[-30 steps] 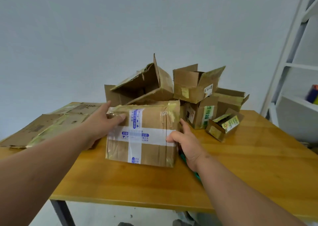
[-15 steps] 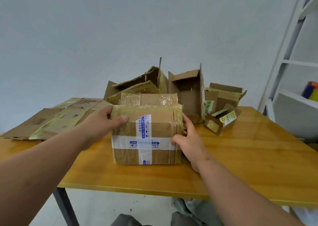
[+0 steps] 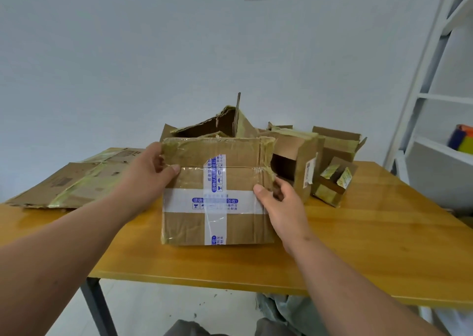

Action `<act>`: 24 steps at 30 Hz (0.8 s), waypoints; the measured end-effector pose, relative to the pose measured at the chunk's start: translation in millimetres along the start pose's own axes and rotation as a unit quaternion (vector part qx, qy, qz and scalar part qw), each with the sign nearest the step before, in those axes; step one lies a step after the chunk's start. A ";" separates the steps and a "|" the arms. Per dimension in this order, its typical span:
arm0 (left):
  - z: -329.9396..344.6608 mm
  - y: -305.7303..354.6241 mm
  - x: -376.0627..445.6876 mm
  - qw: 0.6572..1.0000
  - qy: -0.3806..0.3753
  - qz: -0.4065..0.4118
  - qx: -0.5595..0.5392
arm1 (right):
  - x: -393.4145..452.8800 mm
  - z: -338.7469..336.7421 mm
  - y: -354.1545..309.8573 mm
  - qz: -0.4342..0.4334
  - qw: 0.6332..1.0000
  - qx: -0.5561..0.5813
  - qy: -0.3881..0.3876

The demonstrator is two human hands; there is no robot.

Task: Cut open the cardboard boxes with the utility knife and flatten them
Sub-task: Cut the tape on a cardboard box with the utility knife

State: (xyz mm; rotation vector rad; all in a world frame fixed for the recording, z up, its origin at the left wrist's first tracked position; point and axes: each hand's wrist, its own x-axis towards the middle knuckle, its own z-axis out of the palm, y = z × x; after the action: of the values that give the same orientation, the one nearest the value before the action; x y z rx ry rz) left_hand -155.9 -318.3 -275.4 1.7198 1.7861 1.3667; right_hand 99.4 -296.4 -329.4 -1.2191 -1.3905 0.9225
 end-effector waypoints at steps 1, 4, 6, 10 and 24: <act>-1.5 1.1 1.5 1.000 0.003 0.003 0.006 | 0.7 -1.1 -1.2 0.000 1.000 -0.001 -0.001; -3.4 4.5 6.2 1.000 -0.003 -0.011 0.016 | 3.2 -5.2 -1.9 0.017 1.000 0.021 0.004; -4.1 3.0 9.1 0.999 -0.017 -0.037 0.006 | 3.8 -6.6 -1.2 0.032 0.999 0.033 -0.003; -3.6 -2.0 11.3 0.996 -0.032 -0.070 -0.036 | 3.6 -6.9 0.2 0.037 0.998 0.036 -0.019; 0.1 -13.7 23.5 0.998 -0.027 -0.041 -0.029 | 15.9 7.4 12.6 0.003 0.995 0.032 -0.095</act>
State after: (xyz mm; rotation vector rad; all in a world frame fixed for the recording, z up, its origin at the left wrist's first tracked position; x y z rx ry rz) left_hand -169.5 -294.8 -277.2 1.6197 1.7511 1.3114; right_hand 95.1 -277.9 -339.6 -1.1101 -1.4952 1.1030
